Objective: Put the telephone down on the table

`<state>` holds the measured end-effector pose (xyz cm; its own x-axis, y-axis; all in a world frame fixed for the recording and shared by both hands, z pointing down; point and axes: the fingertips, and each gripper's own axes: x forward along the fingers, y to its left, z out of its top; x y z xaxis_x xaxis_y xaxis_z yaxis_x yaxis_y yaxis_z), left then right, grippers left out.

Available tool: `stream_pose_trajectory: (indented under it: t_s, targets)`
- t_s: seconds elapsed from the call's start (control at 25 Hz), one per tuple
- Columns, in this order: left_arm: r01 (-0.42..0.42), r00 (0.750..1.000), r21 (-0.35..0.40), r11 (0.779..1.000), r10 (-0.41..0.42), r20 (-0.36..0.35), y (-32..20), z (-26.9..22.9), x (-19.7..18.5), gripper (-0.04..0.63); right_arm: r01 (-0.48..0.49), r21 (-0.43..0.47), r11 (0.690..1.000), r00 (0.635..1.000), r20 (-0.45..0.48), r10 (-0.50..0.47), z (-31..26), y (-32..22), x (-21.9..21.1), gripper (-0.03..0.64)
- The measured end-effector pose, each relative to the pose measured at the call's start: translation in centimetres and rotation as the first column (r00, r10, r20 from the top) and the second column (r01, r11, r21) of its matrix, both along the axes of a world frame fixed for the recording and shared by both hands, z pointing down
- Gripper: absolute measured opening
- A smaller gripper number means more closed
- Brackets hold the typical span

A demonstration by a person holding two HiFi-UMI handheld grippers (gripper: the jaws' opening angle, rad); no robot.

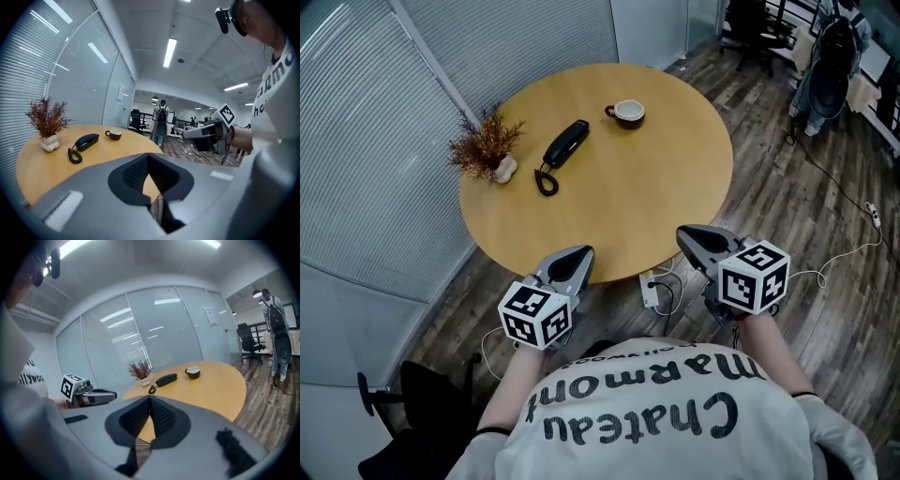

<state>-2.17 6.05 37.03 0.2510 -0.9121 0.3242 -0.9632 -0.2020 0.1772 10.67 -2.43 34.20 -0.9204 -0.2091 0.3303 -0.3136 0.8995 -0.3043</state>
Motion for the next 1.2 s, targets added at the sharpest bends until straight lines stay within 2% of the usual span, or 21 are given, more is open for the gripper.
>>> stream_pose_trajectory:
  t_s: [0.24,0.44,1.2]
  targets:
    - [0.056,0.998,-0.001,0.998,-0.056,0.004,1.4,-0.1,-1.7,0.009,0.003,0.024,1.000,1.000,-0.028,-0.003,0.3,0.0,-0.5,0.012]
    - [0.055,0.998,0.007,0.998,-0.055,0.025,1.5,-0.8,-2.0,0.009,0.028,0.042,0.999,0.999,-0.030,-0.027,-0.1,0.4,-1.3,0.014]
    - [0.057,0.998,0.029,0.998,-0.057,-0.002,0.6,-1.4,-2.3,0.009,0.044,0.041,0.998,0.999,-0.034,-0.042,-0.1,-0.2,-1.6,0.012]
